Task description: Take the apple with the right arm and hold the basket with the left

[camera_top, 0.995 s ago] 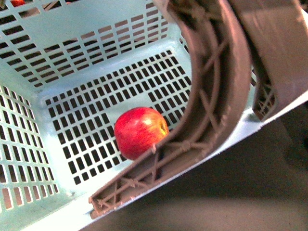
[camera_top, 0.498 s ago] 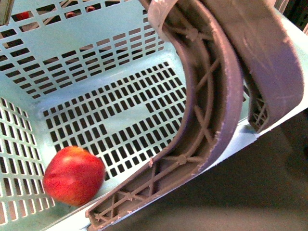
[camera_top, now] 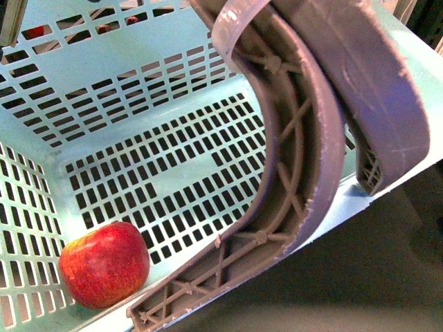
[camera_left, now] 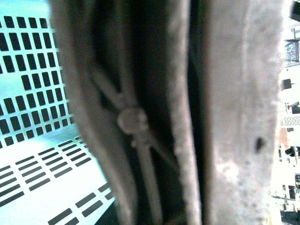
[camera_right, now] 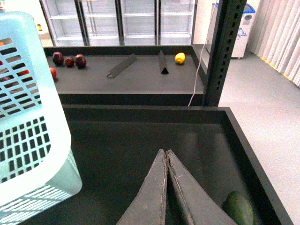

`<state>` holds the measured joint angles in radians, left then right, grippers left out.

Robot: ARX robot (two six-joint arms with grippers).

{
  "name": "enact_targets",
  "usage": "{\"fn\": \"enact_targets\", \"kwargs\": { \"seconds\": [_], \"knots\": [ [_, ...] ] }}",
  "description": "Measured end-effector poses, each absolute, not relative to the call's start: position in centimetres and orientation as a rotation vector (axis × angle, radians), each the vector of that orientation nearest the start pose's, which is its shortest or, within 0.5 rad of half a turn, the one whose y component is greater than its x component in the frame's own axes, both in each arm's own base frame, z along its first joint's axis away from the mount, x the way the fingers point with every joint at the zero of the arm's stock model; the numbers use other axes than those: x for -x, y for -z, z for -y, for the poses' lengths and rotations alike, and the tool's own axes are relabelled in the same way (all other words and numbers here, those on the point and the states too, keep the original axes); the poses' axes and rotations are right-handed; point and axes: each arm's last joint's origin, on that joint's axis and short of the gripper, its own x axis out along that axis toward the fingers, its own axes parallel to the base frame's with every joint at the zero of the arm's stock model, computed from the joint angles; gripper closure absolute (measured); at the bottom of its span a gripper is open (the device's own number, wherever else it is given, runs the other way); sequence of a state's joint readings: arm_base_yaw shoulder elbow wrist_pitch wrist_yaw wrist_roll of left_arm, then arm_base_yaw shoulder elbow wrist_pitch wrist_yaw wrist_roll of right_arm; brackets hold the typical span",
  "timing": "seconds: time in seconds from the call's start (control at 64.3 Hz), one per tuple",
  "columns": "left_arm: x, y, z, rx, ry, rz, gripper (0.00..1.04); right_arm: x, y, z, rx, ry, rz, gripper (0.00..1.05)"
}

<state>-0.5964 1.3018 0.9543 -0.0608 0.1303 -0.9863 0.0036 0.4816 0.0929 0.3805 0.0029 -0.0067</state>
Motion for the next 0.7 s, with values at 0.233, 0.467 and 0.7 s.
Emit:
{"fn": "enact_targets", "kwargs": {
  "seconds": [0.233,0.467,0.7],
  "knots": [
    [-23.7,-29.3,16.6,0.831,0.453,-0.718,0.91,-12.3,-18.0,0.0,0.007,-0.001,-0.005,1.03],
    [-23.7,-29.3,16.6,0.831,0.453,-0.718,0.91,-11.7,-17.4,0.0,0.007,0.000,-0.003,1.03],
    [-23.7,-29.3,16.6,0.831,0.453,-0.718,0.91,-11.3,-17.4,0.0,0.007,-0.001,0.022,1.03]
  ]
}}
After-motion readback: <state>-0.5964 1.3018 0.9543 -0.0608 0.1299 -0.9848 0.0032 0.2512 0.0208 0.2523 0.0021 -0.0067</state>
